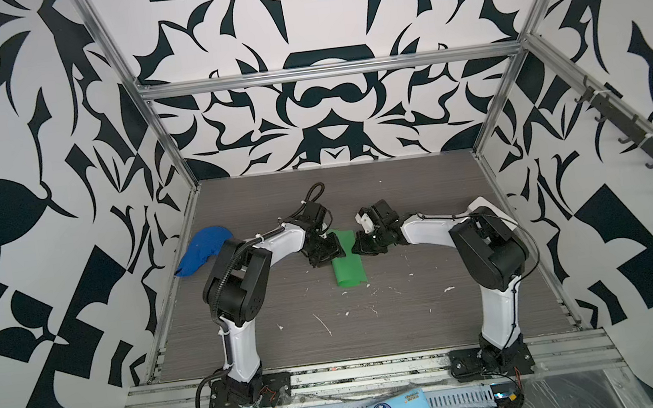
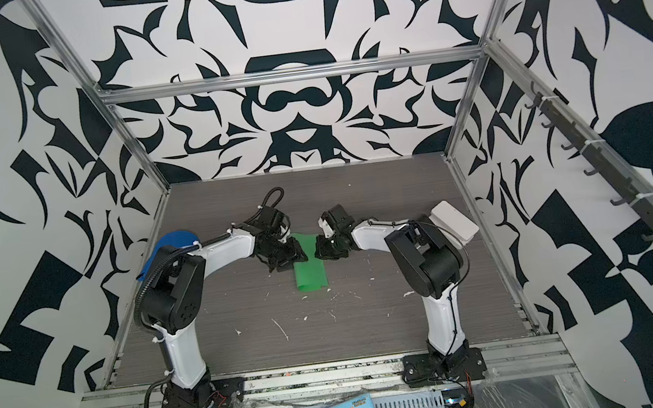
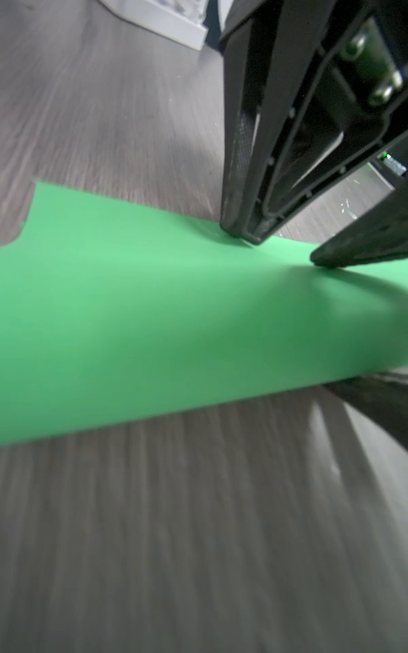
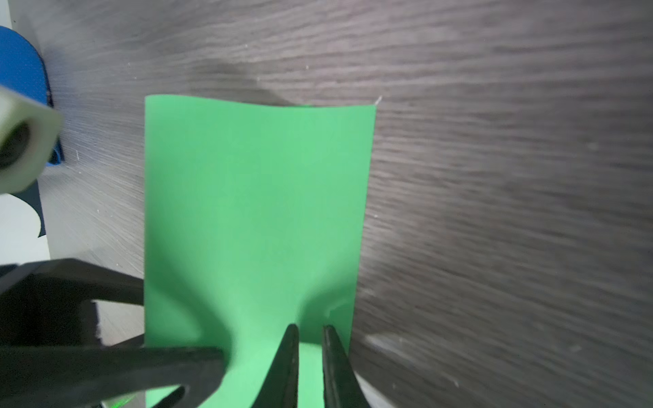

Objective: Fold a paper plane with a square sheet of paper (pick it up from the middle)

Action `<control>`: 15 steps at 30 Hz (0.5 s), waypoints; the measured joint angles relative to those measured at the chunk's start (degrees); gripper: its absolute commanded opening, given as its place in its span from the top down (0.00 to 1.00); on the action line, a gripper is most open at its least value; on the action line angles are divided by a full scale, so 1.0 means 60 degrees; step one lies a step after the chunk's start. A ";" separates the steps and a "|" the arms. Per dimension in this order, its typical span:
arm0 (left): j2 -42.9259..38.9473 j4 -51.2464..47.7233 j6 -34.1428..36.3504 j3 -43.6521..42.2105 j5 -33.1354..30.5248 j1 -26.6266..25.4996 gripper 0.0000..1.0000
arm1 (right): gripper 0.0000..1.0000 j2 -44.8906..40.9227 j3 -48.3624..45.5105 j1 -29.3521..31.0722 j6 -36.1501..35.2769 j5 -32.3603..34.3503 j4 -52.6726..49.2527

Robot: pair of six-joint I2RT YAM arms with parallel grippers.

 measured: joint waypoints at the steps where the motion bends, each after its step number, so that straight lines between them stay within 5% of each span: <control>1: -0.0018 -0.0102 -0.0004 0.0000 -0.0073 0.0000 0.48 | 0.82 0.0000 0.0004 -0.0004 0.0000 0.0000 0.0000; 15: -0.0033 -0.1304 0.0066 0.0732 -0.0623 0.0000 0.41 | 0.82 0.0000 0.0004 0.0000 0.0029 -0.0124 0.0036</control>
